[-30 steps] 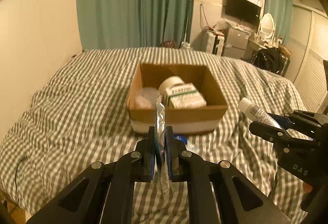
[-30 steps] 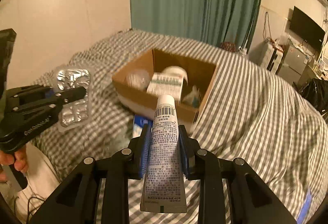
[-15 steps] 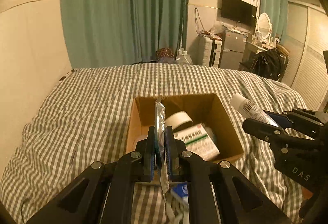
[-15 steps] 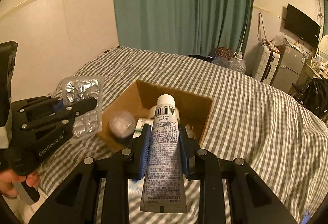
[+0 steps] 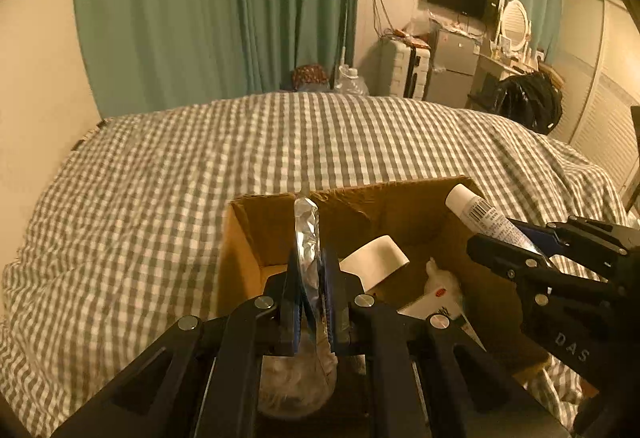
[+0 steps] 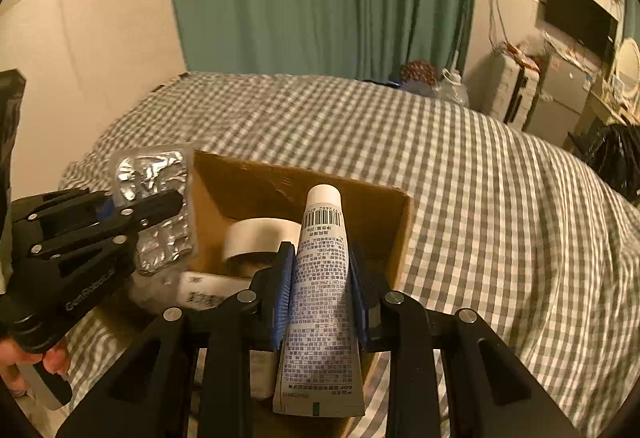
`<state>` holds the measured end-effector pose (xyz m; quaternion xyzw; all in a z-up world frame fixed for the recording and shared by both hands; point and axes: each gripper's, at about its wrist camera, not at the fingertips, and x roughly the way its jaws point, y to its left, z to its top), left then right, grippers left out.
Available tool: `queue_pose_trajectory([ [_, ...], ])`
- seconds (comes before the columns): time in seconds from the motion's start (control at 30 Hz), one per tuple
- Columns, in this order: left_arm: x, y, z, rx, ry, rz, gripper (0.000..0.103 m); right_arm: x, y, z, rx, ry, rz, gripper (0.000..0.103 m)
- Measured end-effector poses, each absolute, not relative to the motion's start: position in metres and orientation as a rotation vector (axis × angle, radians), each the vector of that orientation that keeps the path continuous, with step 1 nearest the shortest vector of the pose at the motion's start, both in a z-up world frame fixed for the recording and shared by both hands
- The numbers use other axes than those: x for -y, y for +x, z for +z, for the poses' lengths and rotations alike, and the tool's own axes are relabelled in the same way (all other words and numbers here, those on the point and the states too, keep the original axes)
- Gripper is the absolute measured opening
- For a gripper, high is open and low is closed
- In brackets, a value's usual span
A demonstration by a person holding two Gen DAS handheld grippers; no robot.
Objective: Organize objects
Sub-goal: 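Carry the blister pack and ointment tube into the box and release both, then grasp the white plastic hanger clips with the left gripper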
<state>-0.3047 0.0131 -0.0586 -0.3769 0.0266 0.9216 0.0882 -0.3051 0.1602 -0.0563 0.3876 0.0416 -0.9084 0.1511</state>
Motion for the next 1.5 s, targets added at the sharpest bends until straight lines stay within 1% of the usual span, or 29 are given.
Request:
queue_pose_trajectory([
  [0.13, -0.015, -0.315, -0.066, -0.058, -1.149, 2.715, 0.009, -0.169, -0.31, -0.063, -0.044, 1.128, -2.587, 0.026],
  [0.2, -0.014, -0.315, -0.065, -0.055, -1.159, 2.715, 0.011, -0.169, -0.308, -0.061, -0.038, 1.121, -2.585, 0.029],
  [0.23, -0.013, -0.314, -0.063, -0.048, -1.164, 2.716, 0.011, -0.17, -0.305, -0.059, -0.038, 1.114, -2.589, 0.039],
  [0.27, -0.012, -0.311, -0.06, -0.036, -1.171, 2.72, 0.011, -0.17, -0.303, -0.056, -0.035, 1.108, -2.592, 0.052],
  [0.33, -0.01, -0.308, -0.054, -0.032, -1.184, 2.728, 0.013, -0.174, -0.295, -0.044, -0.019, 1.082, -2.614, 0.063],
  [0.37, -0.009, -0.305, -0.051, -0.036, -1.189, 2.731, 0.021, -0.177, -0.292, -0.04, -0.016, 1.074, -2.62, 0.064],
  [0.4, -0.009, -0.3, -0.045, -0.043, -1.191, 2.737, 0.034, -0.179, -0.284, -0.031, -0.016, 1.063, -2.628, 0.064],
  [0.43, -0.009, -0.298, -0.041, -0.048, -1.188, 2.745, 0.042, -0.18, -0.28, -0.024, -0.02, 1.056, -2.634, 0.067],
  [0.47, -0.008, -0.291, -0.032, -0.052, -1.175, 2.762, 0.06, -0.183, -0.274, -0.017, -0.026, 1.046, -2.641, 0.07],
  [0.5, -0.006, -0.285, -0.026, -0.051, -1.158, 2.777, 0.067, -0.184, -0.268, -0.01, -0.034, 1.035, -2.65, 0.071],
  [0.63, 0.002, -0.248, 0.013, -0.024, -1.084, 2.839, 0.071, -0.19, -0.229, 0.026, -0.081, 0.977, -2.683, 0.077],
  [0.7, 0.006, -0.234, 0.029, -0.021, -1.054, 2.868, 0.08, -0.194, -0.209, 0.042, -0.11, 0.945, -2.7, 0.08],
  [0.8, 0.016, -0.208, 0.053, -0.012, -0.989, 2.922, 0.087, -0.196, -0.181, 0.062, -0.141, 0.896, -2.715, 0.085],
  [0.87, 0.024, -0.188, 0.066, 0.006, -0.947, 2.96, 0.089, -0.197, -0.164, 0.074, -0.16, 0.869, -2.716, 0.09],
  [1.0, 0.037, -0.155, 0.077, 0.032, -0.894, 3.024, 0.103, -0.203, -0.141, 0.089, -0.18, 0.818, -2.724, 0.095],
  [1.1, 0.046, -0.135, 0.07, 0.05, -0.9, 3.073, 0.103, -0.21, -0.124, 0.088, -0.167, 0.8, -2.7, 0.096],
  [1.2, 0.053, -0.121, 0.054, 0.077, -0.954, 3.087, 0.103, -0.211, -0.114, 0.074, -0.178, 0.815, -2.679, 0.096],
  [1.5, 0.056, -0.093, -0.028, 0.133, -1.122, 3.117, 0.103, -0.215, -0.103, 0.0, -0.17, 0.906, -2.642, 0.096],
])
